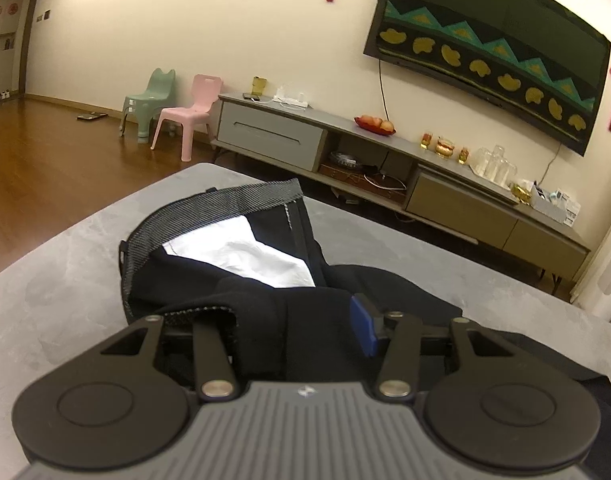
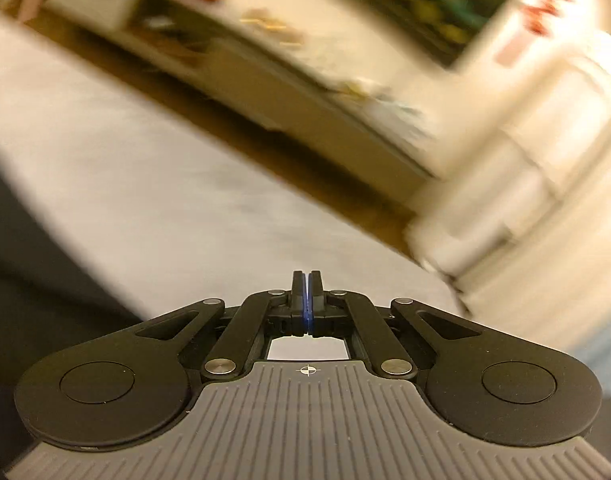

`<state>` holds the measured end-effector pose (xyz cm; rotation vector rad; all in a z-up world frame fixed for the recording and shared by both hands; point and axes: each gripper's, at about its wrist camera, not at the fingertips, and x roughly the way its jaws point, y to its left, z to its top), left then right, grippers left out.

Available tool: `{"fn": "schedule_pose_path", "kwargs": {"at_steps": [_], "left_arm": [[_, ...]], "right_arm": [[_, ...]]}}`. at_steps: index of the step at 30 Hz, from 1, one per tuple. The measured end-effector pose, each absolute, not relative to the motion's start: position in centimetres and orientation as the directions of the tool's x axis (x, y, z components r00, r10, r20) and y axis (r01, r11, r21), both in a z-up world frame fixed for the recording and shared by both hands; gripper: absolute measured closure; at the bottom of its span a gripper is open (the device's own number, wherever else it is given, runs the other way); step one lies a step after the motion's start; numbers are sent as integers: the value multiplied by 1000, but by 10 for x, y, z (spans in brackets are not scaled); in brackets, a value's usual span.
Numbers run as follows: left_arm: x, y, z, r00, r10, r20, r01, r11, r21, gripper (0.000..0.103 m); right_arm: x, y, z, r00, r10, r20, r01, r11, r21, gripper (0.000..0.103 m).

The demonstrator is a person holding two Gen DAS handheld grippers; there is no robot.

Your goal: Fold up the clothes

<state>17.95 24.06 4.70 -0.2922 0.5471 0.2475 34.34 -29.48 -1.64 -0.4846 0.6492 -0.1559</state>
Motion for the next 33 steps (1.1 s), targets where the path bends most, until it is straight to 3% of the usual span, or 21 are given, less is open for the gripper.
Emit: {"fn": "schedule_pose_path", "kwargs": {"at_steps": [1,3,4,5,10,17,20,24,25,27,28,31,33], "left_arm": [[179,239,47,827,148,-543,-304,930,-209,56],[176,237,48,830,138,-541,-300,927,-223,56],[175,235,49,832,131,-540,-296,926,-232,56],[173,233,49,833,122,-540,-292,926,-241,56],[166,222,47,828,99,-552,-276,929,-246,55],[171,218,44,826,104,-555,-263,941,-215,54],[179,215,43,824,88,-559,-240,949,-204,54],[183,210,43,825,68,-561,-217,955,-204,53],[183,210,44,826,56,-560,-213,952,-220,52],[183,210,45,829,32,-559,-207,945,-253,52],[183,209,45,830,23,-557,-205,942,-266,52],[185,204,45,832,32,-554,-211,941,-263,52],[188,201,43,830,37,-556,-212,944,-253,52]], "right_arm": [[332,-304,-10,777,-207,-595,-42,926,-376,92],[300,-315,0,737,7,-676,-137,981,-140,63],[279,-316,1,716,105,-690,-199,978,-57,32],[260,-312,0,707,169,-687,-262,965,-32,13],[226,-271,-17,709,132,-693,-410,877,-253,9],[311,-267,-41,667,115,-736,-410,882,-233,8],[340,-269,-51,612,188,-768,-479,861,-171,8],[355,-264,-56,485,415,-770,-639,769,12,18],[353,-258,-56,476,431,-767,-666,746,7,26],[350,-248,-51,457,459,-762,-704,710,5,74],[347,-244,-49,458,451,-766,-714,700,-15,103],[338,-234,-39,523,396,-755,-723,676,-146,103],[348,-241,-10,647,360,-672,-651,720,-240,103]]}}
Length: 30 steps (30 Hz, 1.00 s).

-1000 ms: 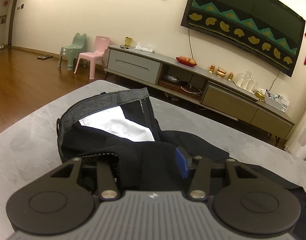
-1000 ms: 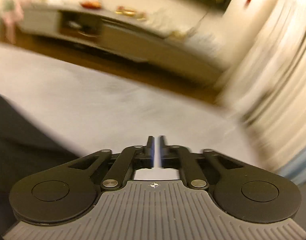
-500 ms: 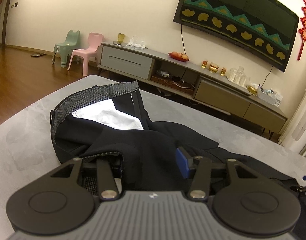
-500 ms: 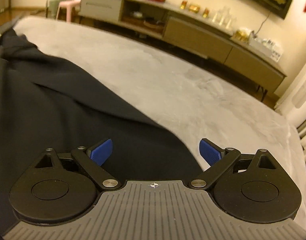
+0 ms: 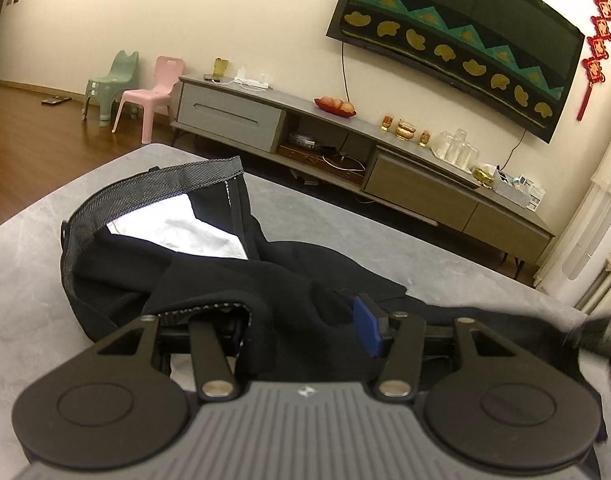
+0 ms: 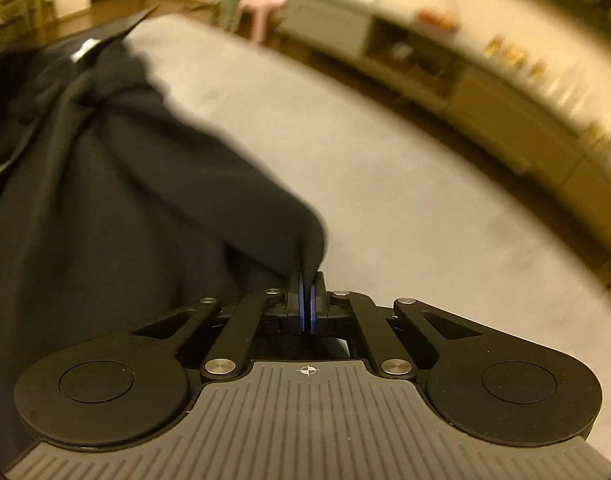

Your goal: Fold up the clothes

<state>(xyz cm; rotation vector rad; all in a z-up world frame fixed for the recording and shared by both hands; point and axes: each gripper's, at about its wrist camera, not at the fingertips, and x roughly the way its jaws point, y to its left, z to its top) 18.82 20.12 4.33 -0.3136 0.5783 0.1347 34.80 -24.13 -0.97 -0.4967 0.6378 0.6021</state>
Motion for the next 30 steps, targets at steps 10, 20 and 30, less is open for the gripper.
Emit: {"fn": "schedule_pose_path", "kwargs": {"at_steps": [10,20,30], "left_arm": [[207,192,27,798,57,-601,-219,955,-200,52],[188,224,41,815,167,-554,-366,890,-271,39],[186,233,23,792,-15,-610,-274,885,-377,23]], "right_arm": [[355,-244,21,802,45,-595,-426,742,-518,69],[101,-278,30,739,293,-607,-451,884,-123,2],[1,-253,-20,631,218,-744,-508,841,-185,5]]}}
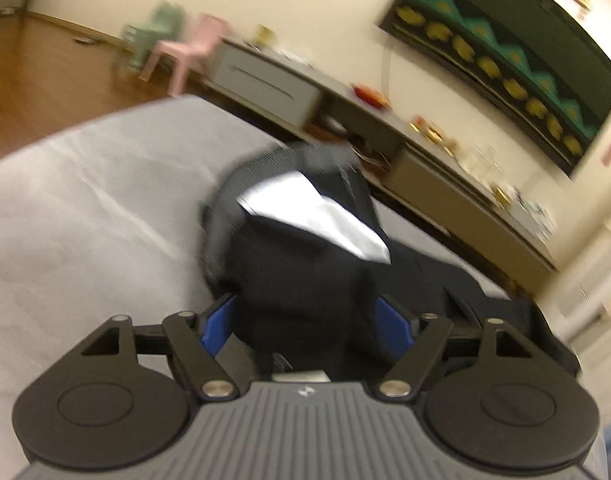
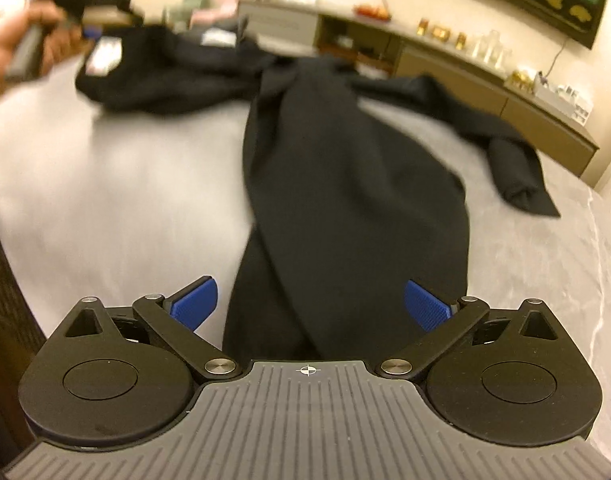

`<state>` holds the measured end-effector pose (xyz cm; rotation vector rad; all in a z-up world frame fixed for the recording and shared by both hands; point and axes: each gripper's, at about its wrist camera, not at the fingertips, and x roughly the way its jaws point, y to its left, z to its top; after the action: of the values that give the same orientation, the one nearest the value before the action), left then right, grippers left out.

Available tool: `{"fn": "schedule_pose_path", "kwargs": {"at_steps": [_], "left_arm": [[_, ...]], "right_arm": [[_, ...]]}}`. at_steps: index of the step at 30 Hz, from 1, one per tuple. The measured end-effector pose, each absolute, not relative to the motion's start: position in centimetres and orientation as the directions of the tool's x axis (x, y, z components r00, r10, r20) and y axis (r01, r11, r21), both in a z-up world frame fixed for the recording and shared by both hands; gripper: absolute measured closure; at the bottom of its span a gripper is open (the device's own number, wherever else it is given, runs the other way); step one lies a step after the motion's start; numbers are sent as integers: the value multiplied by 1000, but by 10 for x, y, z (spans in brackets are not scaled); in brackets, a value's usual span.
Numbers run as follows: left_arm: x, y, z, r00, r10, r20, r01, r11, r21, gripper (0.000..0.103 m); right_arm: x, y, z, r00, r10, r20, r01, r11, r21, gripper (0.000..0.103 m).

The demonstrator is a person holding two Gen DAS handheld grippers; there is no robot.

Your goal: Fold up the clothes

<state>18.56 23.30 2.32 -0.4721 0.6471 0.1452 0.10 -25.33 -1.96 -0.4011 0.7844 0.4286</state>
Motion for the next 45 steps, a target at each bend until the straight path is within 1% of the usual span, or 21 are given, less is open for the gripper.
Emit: {"fn": "schedule_pose_path", "kwargs": {"at_steps": [3,5,6,7,8,11,13,15,17,18,19,21,22,23,24,25,27,30,35,40,45], "left_arm": [[191,213,19,783,50,-620,-261,931,-255,18],[197,204,14,775,127,-619,-289,942,-168,22],[202,202,11,769,113,-629,-269,950,-158,36],[208,202,8,761,82,-643,-237,958,-159,82],[214,201,4,752,51,-657,-205,965,-161,100],[210,231,30,822,-31,-568,-183,931,-315,100],[189,270,56,881,-19,-473,-208,882,-423,100],[166,311,81,927,7,-374,-220,819,-531,99],[152,335,85,928,14,-372,-232,802,-551,99],[147,344,82,921,20,-389,-249,797,-551,99],[143,351,78,909,34,-415,-278,791,-545,99],[142,358,70,888,35,-458,-303,793,-528,99],[142,358,68,881,38,-471,-309,801,-513,99],[142,357,66,875,43,-482,-313,810,-496,99],[141,355,66,871,46,-489,-314,818,-482,99],[141,352,66,868,47,-494,-312,826,-469,99],[140,347,66,862,49,-504,-309,840,-446,98],[144,338,66,858,43,-512,-297,855,-425,98],[151,324,66,858,33,-512,-275,872,-405,97],[160,313,63,847,31,-531,-266,889,-372,97],[165,304,58,835,44,-548,-268,903,-337,95]], "right_arm": [[11,-254,-27,592,175,-786,-498,847,-187,27],[15,-258,-30,561,180,-808,-496,854,-154,59],[15,-258,-32,553,178,-814,-495,856,-149,72],[17,-258,-32,567,153,-809,-493,850,-185,103],[19,-257,-31,586,123,-801,-490,841,-230,103],[34,-271,0,752,-26,-658,-379,800,-464,103],[45,-289,43,873,-167,-458,-191,748,-636,103],[50,-318,101,925,-276,-261,25,731,-682,103],[53,-344,139,924,-320,-211,116,758,-642,103],[55,-357,152,919,-332,-211,140,776,-615,103],[59,-366,150,910,-323,-261,121,808,-576,103],[67,-383,132,882,-251,-398,57,897,-439,86],[70,-390,117,863,-183,-471,21,945,-328,61],[74,-393,95,834,-102,-543,-15,978,-206,29],[77,-396,72,797,-12,-604,-44,996,-78,17],[79,-391,51,775,33,-632,-69,997,-33,9],[87,-377,10,732,71,-677,-115,993,-21,9],[113,-373,-21,664,6,-748,-75,996,-58,11],[141,-400,-25,660,63,-749,70,987,144,9],[147,-458,-52,721,229,-654,316,731,605,9],[166,-475,-67,784,222,-580,340,629,700,9]]}}
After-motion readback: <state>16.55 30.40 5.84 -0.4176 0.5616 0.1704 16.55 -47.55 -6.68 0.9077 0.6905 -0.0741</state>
